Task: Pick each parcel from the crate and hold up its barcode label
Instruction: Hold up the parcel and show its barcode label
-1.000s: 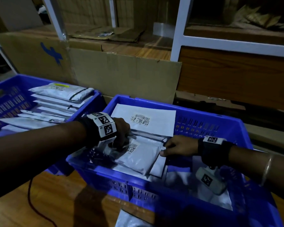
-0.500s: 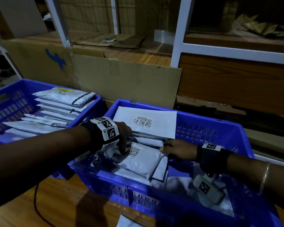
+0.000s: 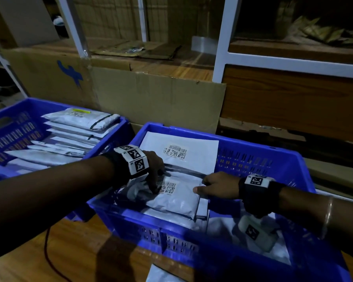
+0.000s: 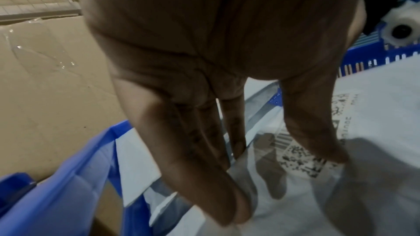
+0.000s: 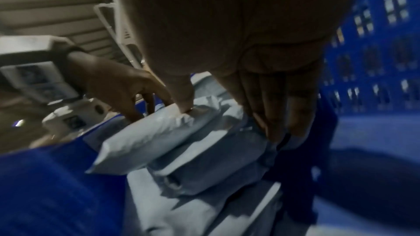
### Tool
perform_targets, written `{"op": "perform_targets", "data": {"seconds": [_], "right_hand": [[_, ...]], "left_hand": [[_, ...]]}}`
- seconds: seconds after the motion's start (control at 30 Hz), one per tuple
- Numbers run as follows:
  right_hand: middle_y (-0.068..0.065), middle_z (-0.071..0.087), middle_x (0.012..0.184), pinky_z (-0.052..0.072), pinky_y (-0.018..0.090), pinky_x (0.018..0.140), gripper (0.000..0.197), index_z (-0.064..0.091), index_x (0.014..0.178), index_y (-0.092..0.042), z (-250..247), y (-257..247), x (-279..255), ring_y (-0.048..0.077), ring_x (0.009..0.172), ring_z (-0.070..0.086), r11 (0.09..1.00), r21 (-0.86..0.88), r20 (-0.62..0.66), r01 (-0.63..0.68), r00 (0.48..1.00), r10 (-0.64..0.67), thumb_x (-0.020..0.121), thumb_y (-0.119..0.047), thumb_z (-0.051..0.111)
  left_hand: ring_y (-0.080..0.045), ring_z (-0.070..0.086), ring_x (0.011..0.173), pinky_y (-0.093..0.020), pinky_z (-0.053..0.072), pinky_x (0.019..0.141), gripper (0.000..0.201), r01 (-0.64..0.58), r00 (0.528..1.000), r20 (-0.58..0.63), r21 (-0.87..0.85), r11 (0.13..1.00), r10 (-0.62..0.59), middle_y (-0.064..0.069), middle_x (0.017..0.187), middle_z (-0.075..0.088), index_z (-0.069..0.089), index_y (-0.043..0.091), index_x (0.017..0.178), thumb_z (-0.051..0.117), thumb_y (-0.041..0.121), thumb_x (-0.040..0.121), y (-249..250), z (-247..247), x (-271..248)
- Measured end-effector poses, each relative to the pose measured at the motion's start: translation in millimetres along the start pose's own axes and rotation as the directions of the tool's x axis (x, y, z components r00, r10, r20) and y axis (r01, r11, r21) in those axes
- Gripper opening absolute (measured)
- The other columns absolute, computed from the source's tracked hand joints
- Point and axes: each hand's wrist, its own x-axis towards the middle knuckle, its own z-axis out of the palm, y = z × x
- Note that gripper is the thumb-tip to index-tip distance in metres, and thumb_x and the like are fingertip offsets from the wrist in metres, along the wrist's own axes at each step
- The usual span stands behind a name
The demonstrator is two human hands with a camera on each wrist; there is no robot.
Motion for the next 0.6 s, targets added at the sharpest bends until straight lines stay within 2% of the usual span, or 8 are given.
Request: {"op": "perform_targets", "data": {"seconds": [0.1,0.2,0.23,0.3,0.4,0.43,0.5,0.6], "right_hand": [[0.007,0.057,0.084,0.039,0.031,0.07,0.046,0.056,0.083,-0.012,6.3,1.8,3.7,0.02,0.079,0.053,0.991,0.133,-0.004,-0.012,1.0,0.013,0.09,-0.057,0.057],[0.01,0.053,0.075,0.035,0.03,0.065,0.063,0.061,0.083,0.002,4.4,4.1,2.8,0.019,0.072,0.049,0.981,0.192,-0.023,0.007,1.0,-0.003,0.085,-0.061,0.062],[0.015,0.052,0.074,0.034,0.03,0.065,0.071,0.063,0.087,0.006,2.7,4.9,2.1,0.019,0.071,0.048,0.983,0.181,-0.03,0.008,1.0,-0.002,0.083,-0.065,0.06],[0.025,0.057,0.078,0.033,0.028,0.061,0.075,0.067,0.086,0.006,-3.2,3.8,-1.2,0.019,0.068,0.049,0.995,0.102,-0.043,0.017,0.999,-0.013,0.083,-0.069,0.057],[0.014,0.067,0.072,0.036,0.027,0.052,0.063,0.073,0.075,-0.007,-15.4,1.7,-7.2,0.018,0.061,0.055,0.999,-0.031,-0.088,0.03,0.996,-0.033,0.083,-0.068,0.058],[0.012,0.069,0.073,0.036,0.027,0.052,0.062,0.073,0.076,-0.008,-18.4,1.3,-8.2,0.02,0.062,0.058,0.998,-0.059,-0.103,0.032,0.994,-0.038,0.083,-0.068,0.059],[0.009,0.068,0.07,0.038,0.029,0.053,0.056,0.071,0.072,-0.011,-23.8,0.3,-9.6,0.021,0.064,0.061,0.995,-0.095,-0.131,0.029,0.991,-0.041,0.081,-0.066,0.062],[0.002,0.06,0.061,0.041,0.032,0.055,0.047,0.059,0.063,-0.017,-29.3,-5.1,-13.0,0.016,0.059,0.057,0.993,-0.103,-0.151,0.049,0.986,-0.065,0.08,-0.059,0.07]], "left_hand": [[0.013,0.045,0.032,-0.002,0.032,0.039,0.048,-0.05,0.999,-0.012,-0.011,0.999,0.05,0.015,0.061,0.062,0.067,0.016,0.11,0.086,0.03,0.069,-1.0,-1.0,-6.1],[0.015,0.044,0.033,0.0,0.03,0.04,0.049,-0.087,0.996,-0.04,-0.069,0.994,0.085,0.0,0.088,0.067,0.065,0.02,0.117,0.084,0.025,0.073,-1.2,-4.7,-12.1],[0.015,0.045,0.034,0.0,0.031,0.041,0.051,-0.103,0.994,-0.043,-0.095,0.99,0.099,-0.002,0.089,0.07,0.066,0.02,0.12,0.085,0.022,0.072,-1.2,-6.5,-13.7],[0.013,0.045,0.034,-0.003,0.032,0.039,0.05,-0.106,0.994,-0.042,-0.12,0.987,0.101,0.006,0.071,0.068,0.067,0.019,0.119,0.085,0.017,0.072,-0.4,-10.1,-16.8],[0.008,0.043,0.028,-0.007,0.034,0.036,0.046,-0.048,0.998,-0.032,-0.075,0.996,0.045,0.014,0.037,0.051,0.068,0.006,0.113,0.085,0.014,0.071,4.4,-13.3,-15.9],[0.007,0.042,0.027,-0.007,0.034,0.036,0.047,-0.034,0.999,-0.031,-0.06,0.998,0.032,0.013,0.036,0.051,0.067,0.003,0.112,0.085,0.016,0.071,6.4,-13.5,-16.1],[0.006,0.041,0.027,-0.007,0.035,0.036,0.045,-0.012,1.0,-0.018,-0.046,0.999,0.011,0.008,0.051,0.055,0.067,0.002,0.109,0.086,0.019,0.071,6.0,-10.6,-9.5],[0.001,0.054,0.053,-0.01,0.045,0.049,0.023,0.037,0.999,-0.014,-0.064,0.997,-0.038,0.004,0.073,0.057,0.063,0.017,0.085,0.083,0.019,0.074,6.7,-4.3,-6.8]]}}
